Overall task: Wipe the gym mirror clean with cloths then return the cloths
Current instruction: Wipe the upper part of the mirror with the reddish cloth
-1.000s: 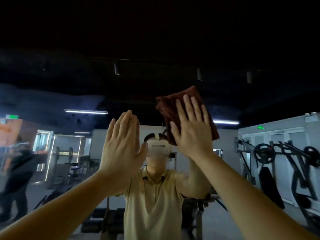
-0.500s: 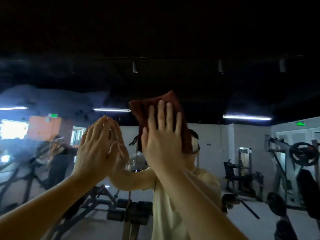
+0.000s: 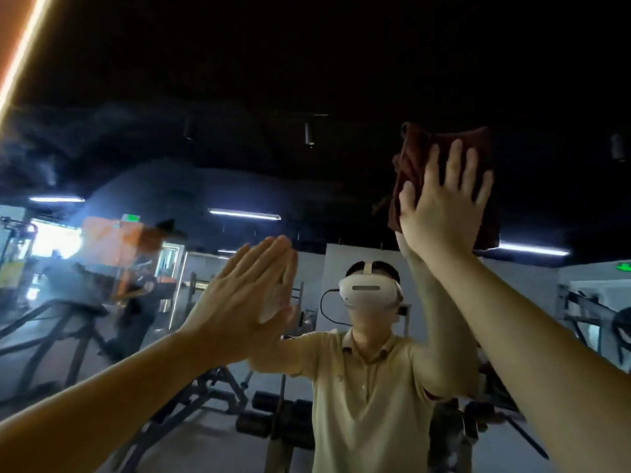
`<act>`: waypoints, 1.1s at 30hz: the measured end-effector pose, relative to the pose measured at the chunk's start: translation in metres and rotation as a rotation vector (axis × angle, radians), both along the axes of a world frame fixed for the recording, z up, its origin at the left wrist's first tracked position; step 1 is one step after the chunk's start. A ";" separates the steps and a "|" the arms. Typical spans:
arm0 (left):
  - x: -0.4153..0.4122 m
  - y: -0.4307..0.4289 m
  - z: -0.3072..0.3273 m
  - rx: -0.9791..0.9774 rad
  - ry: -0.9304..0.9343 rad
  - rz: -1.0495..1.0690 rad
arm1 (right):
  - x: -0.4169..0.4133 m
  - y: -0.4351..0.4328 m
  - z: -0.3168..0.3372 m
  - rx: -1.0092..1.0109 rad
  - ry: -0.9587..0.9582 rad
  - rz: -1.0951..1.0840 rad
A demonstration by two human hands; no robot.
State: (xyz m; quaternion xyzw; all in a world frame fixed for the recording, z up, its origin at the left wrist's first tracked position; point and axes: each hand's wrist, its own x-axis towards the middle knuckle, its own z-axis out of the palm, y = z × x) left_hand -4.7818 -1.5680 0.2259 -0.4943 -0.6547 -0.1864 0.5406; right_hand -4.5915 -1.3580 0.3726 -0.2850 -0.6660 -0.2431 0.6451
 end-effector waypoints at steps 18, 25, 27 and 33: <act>-0.144 -0.029 0.011 0.196 -0.047 -0.082 | -0.105 -0.077 -0.065 0.268 -0.427 -0.098; -0.159 -0.044 0.017 0.105 0.019 -0.109 | -0.159 -0.120 0.000 0.014 0.050 -0.064; -0.166 -0.048 0.017 0.083 0.046 -0.123 | -0.180 -0.128 -0.058 0.109 -0.081 -0.029; -0.159 -0.049 0.015 0.082 0.029 -0.102 | -0.130 -0.094 -0.141 0.357 -0.627 -0.084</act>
